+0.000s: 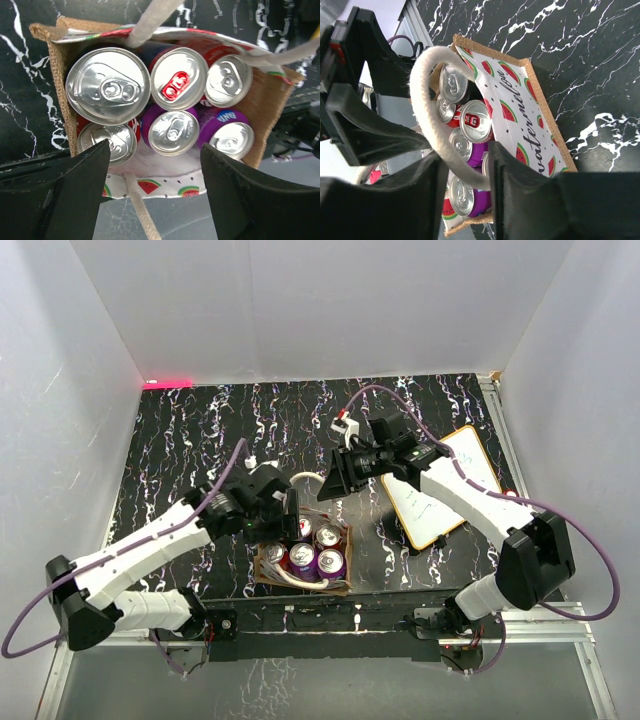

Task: Take the beverage out of the canvas bag

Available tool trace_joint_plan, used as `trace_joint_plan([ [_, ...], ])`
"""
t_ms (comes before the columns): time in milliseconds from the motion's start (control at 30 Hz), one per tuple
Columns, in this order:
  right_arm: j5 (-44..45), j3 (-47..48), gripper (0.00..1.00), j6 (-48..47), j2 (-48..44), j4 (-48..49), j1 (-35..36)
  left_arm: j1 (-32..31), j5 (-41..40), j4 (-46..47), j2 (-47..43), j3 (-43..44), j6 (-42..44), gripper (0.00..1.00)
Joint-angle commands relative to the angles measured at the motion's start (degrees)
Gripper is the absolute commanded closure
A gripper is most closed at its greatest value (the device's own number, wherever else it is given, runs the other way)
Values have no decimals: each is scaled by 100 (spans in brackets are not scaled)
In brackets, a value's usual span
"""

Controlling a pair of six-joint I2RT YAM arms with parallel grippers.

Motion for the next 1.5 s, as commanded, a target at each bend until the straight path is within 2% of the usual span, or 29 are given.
trace_joint_plan([
  [0, 252, 304, 68, -42, -19, 229, 156, -316, -917, -497, 328, 157, -695, 32],
  [100, 472, 213, 79, -10, -108, 163, 156, -390, -1250, -785, 667, 378, -1094, 34],
  [267, 508, 129, 87, 39, -176, 163, 165, -486, -1662, -887, 750, 419, -1795, 36],
  [367, 516, 138, 87, 41, -190, 160, 182, -488, -1877, -678, 382, 281, -2114, 36],
  [467, 525, 108, 87, 50, -203, 180, 196, -488, -2091, -765, 201, 238, -2500, 30],
  [700, 517, 75, 87, 68, -216, 185, 262, -486, -2311, -1197, 534, 387, -3120, 19],
  [1067, 525, 108, 87, 69, -210, 181, 324, -464, -2662, -1319, 782, 367, -3706, 24],
  [1467, 578, 15, 87, 55, -273, 171, 351, -150, -2676, -1207, 1294, 527, -3532, 29],
])
